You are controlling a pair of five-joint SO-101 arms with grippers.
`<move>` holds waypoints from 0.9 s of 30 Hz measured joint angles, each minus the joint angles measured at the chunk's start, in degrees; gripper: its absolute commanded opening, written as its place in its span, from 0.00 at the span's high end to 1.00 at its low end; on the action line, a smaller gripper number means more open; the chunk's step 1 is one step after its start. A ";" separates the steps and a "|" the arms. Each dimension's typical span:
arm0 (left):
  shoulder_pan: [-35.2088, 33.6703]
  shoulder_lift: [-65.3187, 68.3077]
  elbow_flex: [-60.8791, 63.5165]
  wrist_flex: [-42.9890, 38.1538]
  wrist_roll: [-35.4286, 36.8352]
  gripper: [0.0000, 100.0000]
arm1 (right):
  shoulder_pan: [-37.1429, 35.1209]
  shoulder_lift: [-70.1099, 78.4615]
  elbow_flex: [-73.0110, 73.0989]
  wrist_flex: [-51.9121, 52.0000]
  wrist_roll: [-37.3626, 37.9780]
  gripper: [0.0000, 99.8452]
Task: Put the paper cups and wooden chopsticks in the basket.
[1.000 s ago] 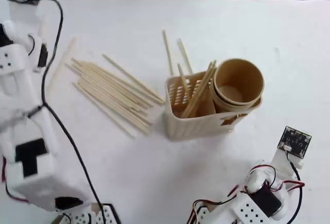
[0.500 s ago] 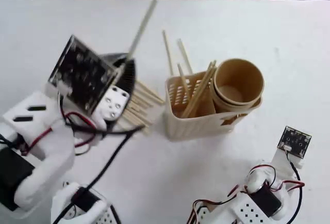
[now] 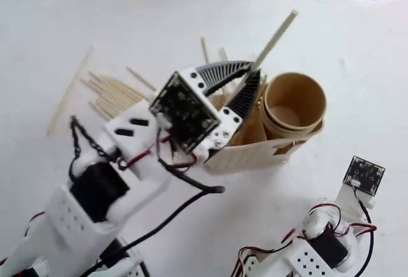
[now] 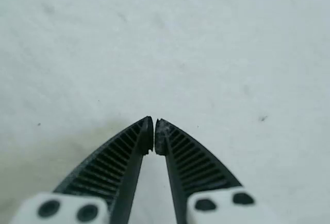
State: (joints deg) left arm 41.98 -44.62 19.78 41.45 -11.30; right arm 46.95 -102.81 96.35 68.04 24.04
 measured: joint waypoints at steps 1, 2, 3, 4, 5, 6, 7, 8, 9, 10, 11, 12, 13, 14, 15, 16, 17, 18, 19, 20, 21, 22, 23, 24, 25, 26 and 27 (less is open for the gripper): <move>-0.09 0.00 1.49 -1.41 0.00 0.98 | 0.00 0.00 0.00 0.00 0.00 0.98; -0.09 0.00 2.99 -2.46 0.00 0.98 | 0.00 0.00 0.00 0.00 0.00 0.98; -0.09 0.00 4.40 -3.69 0.00 0.98 | 0.00 0.00 0.00 0.00 0.00 0.98; -0.09 0.00 5.71 -4.66 0.00 0.98 | 0.00 0.00 0.00 0.00 0.00 0.98; -0.18 0.00 7.03 -5.54 0.00 0.98 | 0.00 0.00 0.00 0.00 0.00 0.98; -0.18 0.00 8.44 -6.15 0.00 0.98 | 0.00 0.00 0.00 0.00 0.00 0.98; -0.18 0.00 9.58 -6.68 0.00 0.97 | 0.00 0.00 0.00 0.00 0.00 0.98; -0.18 0.00 10.55 -6.95 0.00 0.97 | 0.00 0.00 0.00 0.00 0.00 0.98; -0.09 0.00 11.25 -7.03 0.00 0.97 | 0.00 0.00 0.00 0.00 0.00 0.98; -0.09 0.00 11.52 -7.03 0.00 0.97 | 0.00 0.00 0.00 0.00 0.00 0.98; -0.44 0.00 11.87 -7.03 0.00 0.97 | 0.00 0.00 0.00 0.00 0.00 0.98; -0.97 0.00 11.87 -7.03 0.00 0.97 | 0.00 0.00 0.00 0.00 0.00 0.98; -1.49 0.00 11.87 -7.03 0.00 0.97 | 0.00 0.00 0.00 0.00 0.00 0.98; -2.11 0.00 11.87 -7.03 0.00 0.97 | 0.00 0.00 0.00 0.00 0.00 0.98; -2.81 0.00 11.87 -7.03 0.00 0.95 | 0.00 0.00 0.00 0.00 0.00 0.98; -3.43 0.00 11.87 -7.03 0.00 0.92 | 0.00 0.00 0.00 0.00 0.00 0.98; -4.22 0.00 11.87 -7.03 0.00 0.90 | 0.00 0.00 0.00 0.00 0.00 0.98; -4.84 0.00 11.87 -7.03 0.00 0.88 | 0.00 0.00 0.00 0.00 0.00 0.98; -5.45 0.00 11.87 -6.86 0.00 0.87 | 0.00 0.00 0.00 0.00 0.00 0.98; -5.89 0.00 11.87 -6.42 0.00 0.87 | 0.00 0.00 0.00 0.00 0.00 0.98; -6.24 0.00 11.87 -5.98 0.00 0.88 | 0.00 0.00 0.00 0.00 0.00 0.98; -6.51 0.00 11.87 -5.45 0.00 0.89 | 0.00 0.00 0.00 0.00 0.00 0.98; -6.86 0.00 11.87 -5.01 0.00 0.90 | 0.00 0.00 0.00 0.00 0.00 0.98; -7.30 0.00 11.87 -4.84 0.00 0.91 | 0.00 0.00 0.00 0.00 0.00 0.98; -7.74 0.00 11.87 -4.84 0.00 0.91 | 0.00 0.00 0.00 0.00 0.00 0.98; -8.18 0.00 11.87 -4.84 0.09 0.91 | 0.00 0.00 0.00 0.00 0.00 0.98; -8.79 0.00 11.87 -4.84 0.35 0.91 | 0.00 0.00 0.00 0.00 0.00 0.98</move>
State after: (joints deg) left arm 33.19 -44.62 31.65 36.62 -10.95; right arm 46.95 -102.81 96.35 68.04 24.04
